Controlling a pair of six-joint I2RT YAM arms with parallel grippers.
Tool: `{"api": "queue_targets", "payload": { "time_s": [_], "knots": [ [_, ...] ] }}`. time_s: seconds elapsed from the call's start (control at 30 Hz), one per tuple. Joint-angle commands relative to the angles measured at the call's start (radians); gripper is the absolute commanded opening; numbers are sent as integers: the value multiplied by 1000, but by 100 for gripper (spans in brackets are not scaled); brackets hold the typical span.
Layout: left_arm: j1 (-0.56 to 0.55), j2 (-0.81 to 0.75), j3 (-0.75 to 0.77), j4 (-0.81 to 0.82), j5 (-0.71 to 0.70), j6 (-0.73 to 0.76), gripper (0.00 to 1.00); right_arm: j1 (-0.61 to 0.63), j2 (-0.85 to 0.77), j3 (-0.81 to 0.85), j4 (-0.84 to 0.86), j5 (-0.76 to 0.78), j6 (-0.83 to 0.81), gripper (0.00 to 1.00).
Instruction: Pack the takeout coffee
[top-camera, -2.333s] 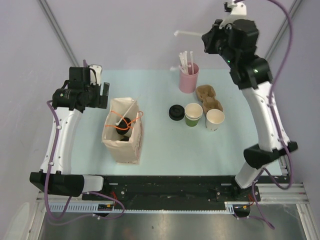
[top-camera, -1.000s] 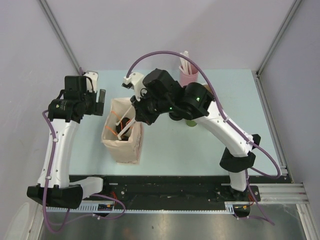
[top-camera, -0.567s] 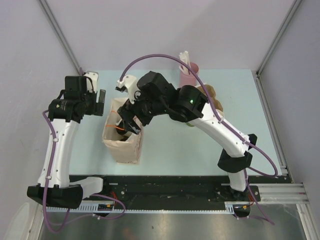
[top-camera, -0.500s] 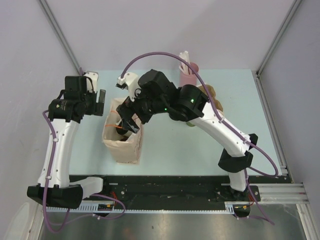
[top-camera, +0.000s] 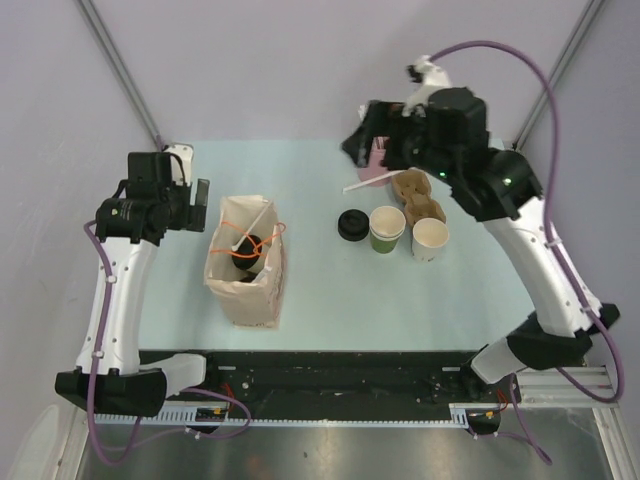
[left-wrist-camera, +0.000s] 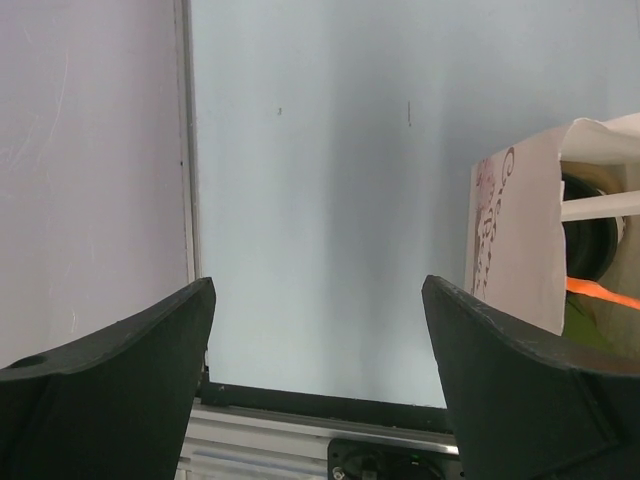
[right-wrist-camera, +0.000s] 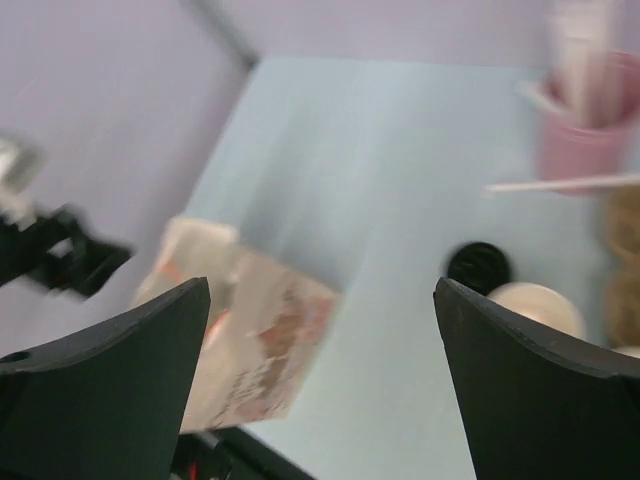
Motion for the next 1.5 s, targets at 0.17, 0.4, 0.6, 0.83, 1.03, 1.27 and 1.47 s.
{"api": "queue_targets", "payload": {
  "time_s": [0.17, 0.4, 0.6, 0.83, 1.03, 1.27, 1.47],
  "knots": [
    [116, -25, -80, 55, 193, -103, 99, -372, -382, -626, 64, 292, -24, 100],
    [128, -134, -345, 346, 249, -122, 100, -674, -651, -1063, 256, 285, -75, 100],
    [127, -238, -551, 607, 300, -143, 100, -685, -634, -1183, 341, 258, -110, 100],
    [128, -273, -657, 739, 277, -116, 100, -690, -608, -1244, 390, 380, -20, 100],
    [128, -312, -719, 791, 374, -114, 100, -691, -594, -1263, 405, 364, 8, 100],
    [127, -304, -709, 799, 377, -125, 100, -690, -663, -1318, 437, 375, 8, 100],
    [127, -301, -711, 804, 375, -128, 100, -691, -694, -1353, 463, 372, 3, 100]
  ]
}}
